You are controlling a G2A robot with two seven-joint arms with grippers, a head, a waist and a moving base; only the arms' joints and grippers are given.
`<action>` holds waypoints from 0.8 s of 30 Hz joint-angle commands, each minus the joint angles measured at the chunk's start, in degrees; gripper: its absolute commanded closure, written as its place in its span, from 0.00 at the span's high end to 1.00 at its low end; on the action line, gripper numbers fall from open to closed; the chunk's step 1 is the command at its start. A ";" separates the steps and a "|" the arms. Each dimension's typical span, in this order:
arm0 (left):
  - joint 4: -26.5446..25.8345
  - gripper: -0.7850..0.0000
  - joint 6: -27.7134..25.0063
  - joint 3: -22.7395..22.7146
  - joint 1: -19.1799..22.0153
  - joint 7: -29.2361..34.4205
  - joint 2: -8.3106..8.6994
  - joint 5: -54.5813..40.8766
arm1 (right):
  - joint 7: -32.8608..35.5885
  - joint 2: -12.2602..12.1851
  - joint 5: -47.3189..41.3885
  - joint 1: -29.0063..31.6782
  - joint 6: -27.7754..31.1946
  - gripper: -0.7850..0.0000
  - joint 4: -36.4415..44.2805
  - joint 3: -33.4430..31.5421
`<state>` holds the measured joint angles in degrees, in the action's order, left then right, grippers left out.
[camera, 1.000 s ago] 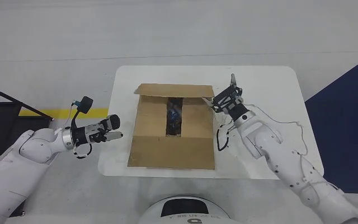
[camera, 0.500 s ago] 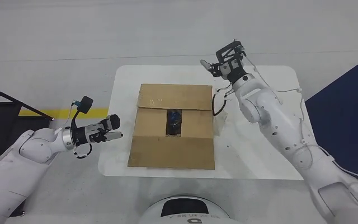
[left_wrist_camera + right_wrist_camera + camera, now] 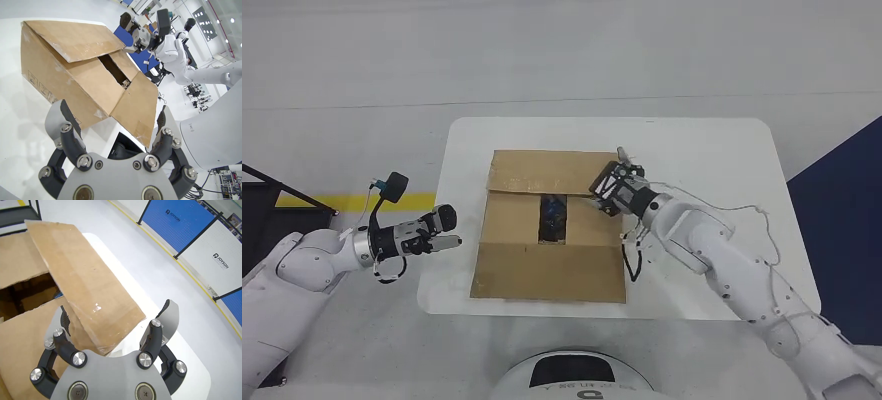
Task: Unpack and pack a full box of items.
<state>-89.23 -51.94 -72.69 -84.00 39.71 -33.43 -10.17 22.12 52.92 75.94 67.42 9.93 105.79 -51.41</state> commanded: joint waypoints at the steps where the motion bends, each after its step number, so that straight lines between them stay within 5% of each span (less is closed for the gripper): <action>1: 0.00 1.00 0.00 0.00 0.00 0.00 0.00 0.00 | 1.73 0.32 1.31 -0.32 -0.25 1.00 0.20 0.69; 16: 0.00 1.00 0.00 0.00 0.00 0.00 0.00 0.00 | 18.29 4.94 10.64 -6.37 -7.01 1.00 -0.89 9.00; 21: 0.00 1.00 0.00 0.00 0.00 0.00 0.00 0.00 | 17.91 6.38 14.61 -7.25 -13.10 0.66 0.19 9.63; 24: 0.00 1.00 0.00 0.00 0.00 0.00 0.00 0.00 | 17.92 7.00 15.88 -7.65 -15.09 0.65 0.79 9.15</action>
<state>-89.23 -51.94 -72.69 -84.00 39.71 -33.43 -10.17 39.92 59.76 91.64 59.92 -4.75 106.44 -42.08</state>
